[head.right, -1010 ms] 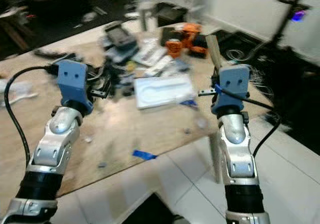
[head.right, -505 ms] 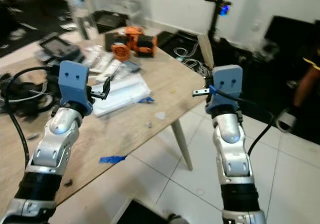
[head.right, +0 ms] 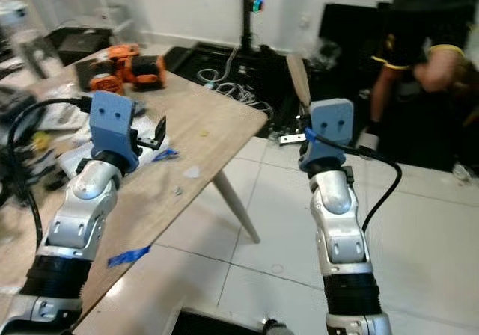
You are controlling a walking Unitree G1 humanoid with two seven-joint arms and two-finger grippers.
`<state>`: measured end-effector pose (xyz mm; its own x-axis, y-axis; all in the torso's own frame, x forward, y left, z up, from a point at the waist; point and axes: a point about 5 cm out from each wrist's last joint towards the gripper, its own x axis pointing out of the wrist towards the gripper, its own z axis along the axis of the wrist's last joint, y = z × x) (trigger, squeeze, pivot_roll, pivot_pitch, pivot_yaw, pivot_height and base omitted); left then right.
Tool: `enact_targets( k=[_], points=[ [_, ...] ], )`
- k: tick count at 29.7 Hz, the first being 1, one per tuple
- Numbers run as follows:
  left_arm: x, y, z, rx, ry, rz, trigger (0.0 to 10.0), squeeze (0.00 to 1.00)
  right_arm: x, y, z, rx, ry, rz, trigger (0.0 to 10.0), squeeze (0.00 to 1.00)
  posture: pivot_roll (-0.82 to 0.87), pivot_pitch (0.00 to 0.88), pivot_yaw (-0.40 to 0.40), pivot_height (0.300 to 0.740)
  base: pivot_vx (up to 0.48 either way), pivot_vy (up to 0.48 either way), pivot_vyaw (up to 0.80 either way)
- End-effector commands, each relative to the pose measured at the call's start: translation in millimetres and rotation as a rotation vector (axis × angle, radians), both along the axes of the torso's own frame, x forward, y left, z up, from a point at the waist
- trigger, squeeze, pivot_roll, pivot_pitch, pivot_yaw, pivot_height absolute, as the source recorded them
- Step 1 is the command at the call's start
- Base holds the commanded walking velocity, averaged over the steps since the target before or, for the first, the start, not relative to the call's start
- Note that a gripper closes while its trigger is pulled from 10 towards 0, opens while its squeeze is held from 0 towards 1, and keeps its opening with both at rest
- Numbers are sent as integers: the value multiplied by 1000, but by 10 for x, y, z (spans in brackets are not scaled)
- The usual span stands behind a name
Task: Picking trash to rubbish bin
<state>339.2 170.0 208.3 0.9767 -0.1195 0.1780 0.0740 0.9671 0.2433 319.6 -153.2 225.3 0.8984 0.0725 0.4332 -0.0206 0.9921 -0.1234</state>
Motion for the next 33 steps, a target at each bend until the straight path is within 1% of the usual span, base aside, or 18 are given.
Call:
enact_targets(
  k=[1,5,7,28,33],
  points=[
    [-12,23,-55,9,22,-5,10000,0,-7,8,-32,17,12,5,10000,0,10,119,68,740,0,0,-800],
    [-11,3,-64,15,34,-31,10000,0,-3,13,-59,22,24,7,10000,0,9,119,68,740,0,0,-800],
    [-12,-4,-78,28,43,-40,10000,0,-9,5,-125,25,46,3,10000,0,9,119,68,740,0,0,-800],
    [-3,-7,-84,53,56,-62,10000,0,-13,-14,-237,36,84,-6,10000,0,15,124,72,740,0,0,-800],
    [-3,21,-137,41,75,-48,10000,0,-7,-12,-298,49,109,-6,10000,0,14,131,72,740,0,0,-800]
  ],
)
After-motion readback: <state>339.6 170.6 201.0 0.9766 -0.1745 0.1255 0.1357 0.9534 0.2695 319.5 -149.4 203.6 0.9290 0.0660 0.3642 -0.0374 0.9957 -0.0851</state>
